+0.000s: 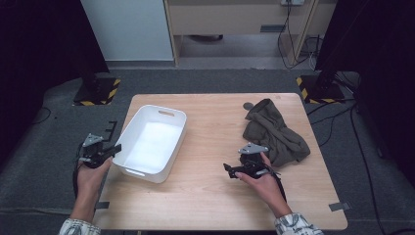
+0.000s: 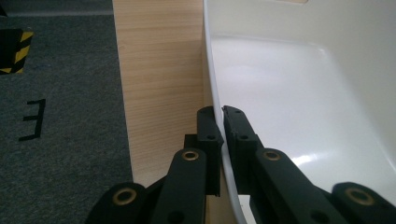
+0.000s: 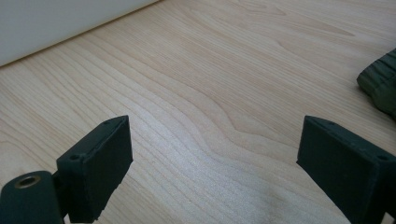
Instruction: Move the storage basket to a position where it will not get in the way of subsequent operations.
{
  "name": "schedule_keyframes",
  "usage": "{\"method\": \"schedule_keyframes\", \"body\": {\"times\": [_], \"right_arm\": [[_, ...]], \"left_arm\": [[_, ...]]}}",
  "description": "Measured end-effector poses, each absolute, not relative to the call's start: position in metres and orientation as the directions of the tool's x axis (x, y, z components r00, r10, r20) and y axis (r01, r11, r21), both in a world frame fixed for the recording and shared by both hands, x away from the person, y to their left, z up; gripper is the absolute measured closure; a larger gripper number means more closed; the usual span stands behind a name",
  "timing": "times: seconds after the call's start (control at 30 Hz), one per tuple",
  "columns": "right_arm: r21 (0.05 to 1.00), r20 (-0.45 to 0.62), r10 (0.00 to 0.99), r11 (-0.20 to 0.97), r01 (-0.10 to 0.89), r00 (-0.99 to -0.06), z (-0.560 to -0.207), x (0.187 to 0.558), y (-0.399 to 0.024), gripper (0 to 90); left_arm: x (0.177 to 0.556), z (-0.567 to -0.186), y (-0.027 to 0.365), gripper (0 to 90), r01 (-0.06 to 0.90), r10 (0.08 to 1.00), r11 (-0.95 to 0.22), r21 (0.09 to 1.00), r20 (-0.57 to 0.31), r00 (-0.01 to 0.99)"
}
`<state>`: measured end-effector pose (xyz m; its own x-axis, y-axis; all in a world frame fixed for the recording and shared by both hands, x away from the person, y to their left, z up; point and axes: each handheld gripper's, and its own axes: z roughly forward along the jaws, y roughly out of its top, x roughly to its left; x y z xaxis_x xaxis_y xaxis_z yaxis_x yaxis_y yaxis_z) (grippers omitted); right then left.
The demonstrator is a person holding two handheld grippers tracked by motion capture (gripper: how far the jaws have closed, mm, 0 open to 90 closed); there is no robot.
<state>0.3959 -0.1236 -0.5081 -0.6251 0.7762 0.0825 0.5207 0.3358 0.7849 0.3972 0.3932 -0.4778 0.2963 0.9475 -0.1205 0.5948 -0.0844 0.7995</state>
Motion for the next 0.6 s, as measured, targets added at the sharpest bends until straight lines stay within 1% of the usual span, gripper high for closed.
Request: {"method": "schedule_keyframes", "body": {"times": [0.37, 0.6], "right_arm": [[0.794, 0.104, 0.782, 0.308, 0.525, -0.615, -0.506, 0.397, -0.123, 10.4], [0.788, 0.102, 0.776, 0.319, 0.527, -0.623, -0.506, 0.398, -0.121, 10.3]], "left_arm": [[0.411, -0.476, 0.405, 84.9, 0.599, 0.94, -0.118, 0.792, -0.105, 0.324], [0.419, -0.475, 0.414, 84.8, 0.605, 0.94, -0.144, 0.783, -0.082, 0.331]]}}
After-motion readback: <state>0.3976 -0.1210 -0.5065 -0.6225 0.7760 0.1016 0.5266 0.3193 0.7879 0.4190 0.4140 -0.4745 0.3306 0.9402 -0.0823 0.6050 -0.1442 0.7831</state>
